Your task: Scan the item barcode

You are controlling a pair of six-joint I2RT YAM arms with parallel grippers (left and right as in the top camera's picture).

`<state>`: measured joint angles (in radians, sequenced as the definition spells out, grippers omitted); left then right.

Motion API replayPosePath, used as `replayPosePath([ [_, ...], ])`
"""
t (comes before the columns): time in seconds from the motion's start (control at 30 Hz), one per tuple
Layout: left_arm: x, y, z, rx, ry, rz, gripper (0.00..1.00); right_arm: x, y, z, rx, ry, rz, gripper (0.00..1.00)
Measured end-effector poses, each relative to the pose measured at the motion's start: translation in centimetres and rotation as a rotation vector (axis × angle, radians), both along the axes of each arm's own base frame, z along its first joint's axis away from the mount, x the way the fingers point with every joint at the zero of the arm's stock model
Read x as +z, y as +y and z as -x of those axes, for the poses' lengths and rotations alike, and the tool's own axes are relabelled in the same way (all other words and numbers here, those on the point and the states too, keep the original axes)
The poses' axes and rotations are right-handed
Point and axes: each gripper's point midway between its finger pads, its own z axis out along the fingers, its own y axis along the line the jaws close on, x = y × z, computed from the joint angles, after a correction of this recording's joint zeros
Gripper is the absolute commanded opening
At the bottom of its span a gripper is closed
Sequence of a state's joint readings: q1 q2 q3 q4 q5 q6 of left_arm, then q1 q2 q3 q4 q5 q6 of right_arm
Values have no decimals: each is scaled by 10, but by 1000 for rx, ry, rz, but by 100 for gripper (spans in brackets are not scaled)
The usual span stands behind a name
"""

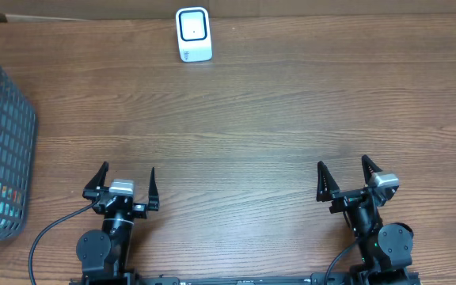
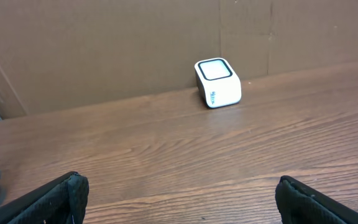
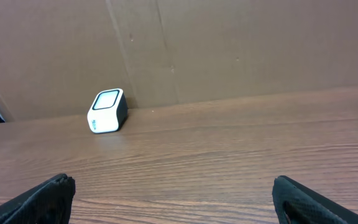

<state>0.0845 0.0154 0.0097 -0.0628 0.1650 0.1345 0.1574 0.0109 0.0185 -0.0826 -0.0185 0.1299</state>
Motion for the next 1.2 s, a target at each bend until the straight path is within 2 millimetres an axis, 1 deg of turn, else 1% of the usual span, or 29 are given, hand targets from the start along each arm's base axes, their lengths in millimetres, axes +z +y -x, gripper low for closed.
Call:
replayPosePath([
  [0.87, 0, 0, 0, 0, 0, 0, 100, 0, 0, 0, 0, 0, 0, 100],
  [0.93, 2, 0, 0, 0, -9, -1, 99, 0, 0, 0, 0, 0, 0, 100],
  [1.07, 13, 0, -1, 0, -54, -5, 100, 0, 0, 0, 0, 1, 0, 100],
  [1.2, 13, 0, -1, 0, -54, -4, 100, 0, 0, 0, 0, 0, 0, 100],
])
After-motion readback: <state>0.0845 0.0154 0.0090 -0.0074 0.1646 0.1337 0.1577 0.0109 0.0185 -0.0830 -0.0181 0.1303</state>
